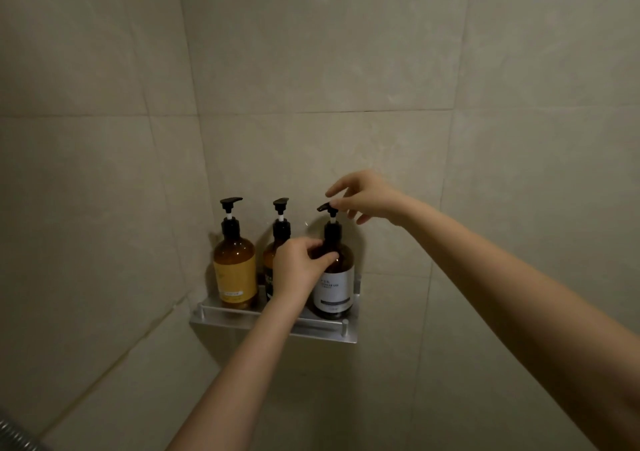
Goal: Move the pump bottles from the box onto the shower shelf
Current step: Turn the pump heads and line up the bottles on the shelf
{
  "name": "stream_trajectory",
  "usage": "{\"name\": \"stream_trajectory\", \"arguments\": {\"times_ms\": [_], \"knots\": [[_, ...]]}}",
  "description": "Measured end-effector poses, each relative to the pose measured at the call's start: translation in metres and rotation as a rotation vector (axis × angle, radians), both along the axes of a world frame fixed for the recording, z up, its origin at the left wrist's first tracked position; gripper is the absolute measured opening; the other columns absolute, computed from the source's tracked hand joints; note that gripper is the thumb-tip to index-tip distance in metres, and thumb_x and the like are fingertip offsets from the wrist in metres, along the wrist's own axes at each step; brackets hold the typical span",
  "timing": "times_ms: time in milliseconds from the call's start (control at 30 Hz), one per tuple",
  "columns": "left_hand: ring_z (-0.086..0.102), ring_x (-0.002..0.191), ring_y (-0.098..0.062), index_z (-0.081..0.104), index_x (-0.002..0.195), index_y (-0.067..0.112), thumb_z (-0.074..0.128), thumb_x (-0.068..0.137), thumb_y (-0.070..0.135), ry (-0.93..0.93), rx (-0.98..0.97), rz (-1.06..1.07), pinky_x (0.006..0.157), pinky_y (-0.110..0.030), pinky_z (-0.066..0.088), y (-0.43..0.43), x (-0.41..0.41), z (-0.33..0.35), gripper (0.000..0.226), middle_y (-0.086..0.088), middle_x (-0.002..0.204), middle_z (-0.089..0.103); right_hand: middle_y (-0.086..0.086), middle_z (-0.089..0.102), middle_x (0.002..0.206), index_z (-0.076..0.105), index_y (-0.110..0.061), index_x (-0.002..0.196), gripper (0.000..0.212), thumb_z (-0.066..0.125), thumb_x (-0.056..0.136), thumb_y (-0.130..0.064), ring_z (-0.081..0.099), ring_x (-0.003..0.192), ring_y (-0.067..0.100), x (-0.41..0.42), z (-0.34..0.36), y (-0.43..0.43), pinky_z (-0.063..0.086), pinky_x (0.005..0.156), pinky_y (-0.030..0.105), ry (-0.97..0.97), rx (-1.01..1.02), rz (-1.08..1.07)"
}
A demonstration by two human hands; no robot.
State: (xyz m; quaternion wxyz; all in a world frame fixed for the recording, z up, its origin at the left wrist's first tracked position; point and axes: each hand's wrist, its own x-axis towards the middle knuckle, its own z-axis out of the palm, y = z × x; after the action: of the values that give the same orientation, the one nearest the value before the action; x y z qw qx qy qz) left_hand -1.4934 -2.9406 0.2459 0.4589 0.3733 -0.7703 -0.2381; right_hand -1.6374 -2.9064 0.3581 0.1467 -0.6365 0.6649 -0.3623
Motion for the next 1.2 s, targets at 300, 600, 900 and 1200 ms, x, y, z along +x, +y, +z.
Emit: {"name": "stream_trajectory", "arguments": {"times_ms": [300, 600, 900, 1200], "knots": [[0.064, 0.096, -0.012, 0.068, 0.108, 0.013, 0.072, 0.075, 0.028, 0.021, 0.003, 0.021, 0.075, -0.02, 0.045, -0.001, -0.003, 0.0, 0.036, -0.003, 0.106, 0.071, 0.004, 0.06, 0.075, 0.064, -0.005, 0.097, 0.023, 0.072, 0.081, -0.021, 0.056, 0.059, 0.011, 0.001, -0.015, -0.007, 0.047, 0.043, 0.016, -0.6, 0.113, -0.101], [0.063, 0.102, -0.013, 0.066, 0.112, 0.011, 0.072, 0.076, 0.027, 0.011, 0.011, 0.01, 0.081, -0.023, 0.048, -0.003, -0.002, -0.002, 0.04, -0.004, 0.111, 0.07, 0.006, 0.057, 0.085, 0.063, -0.003, 0.115, 0.028, 0.048, 0.093, -0.009, 0.054, 0.062, 0.011, -0.003, -0.012, -0.009, 0.045, 0.038, 0.012, -0.732, 0.228, -0.027], [0.063, 0.103, -0.013, 0.066, 0.113, 0.011, 0.072, 0.076, 0.028, -0.001, 0.02, 0.002, 0.082, -0.022, 0.047, -0.007, -0.001, -0.002, 0.041, -0.003, 0.111, 0.069, 0.003, 0.054, 0.079, 0.063, -0.003, 0.115, 0.028, 0.053, 0.091, -0.014, 0.055, 0.066, 0.012, -0.005, -0.015, -0.013, 0.045, 0.041, 0.014, -0.696, 0.23, -0.044], [0.059, 0.082, 0.008, 0.068, 0.101, 0.023, 0.067, 0.08, 0.027, 0.121, -0.047, 0.073, 0.063, -0.005, 0.044, -0.008, 0.025, 0.014, 0.022, 0.018, 0.088, 0.065, -0.004, 0.061, 0.071, 0.068, -0.014, 0.09, 0.023, 0.073, 0.078, -0.033, 0.057, 0.064, 0.009, -0.001, -0.007, -0.011, 0.044, 0.048, 0.019, -0.233, -0.122, -0.202]]}}
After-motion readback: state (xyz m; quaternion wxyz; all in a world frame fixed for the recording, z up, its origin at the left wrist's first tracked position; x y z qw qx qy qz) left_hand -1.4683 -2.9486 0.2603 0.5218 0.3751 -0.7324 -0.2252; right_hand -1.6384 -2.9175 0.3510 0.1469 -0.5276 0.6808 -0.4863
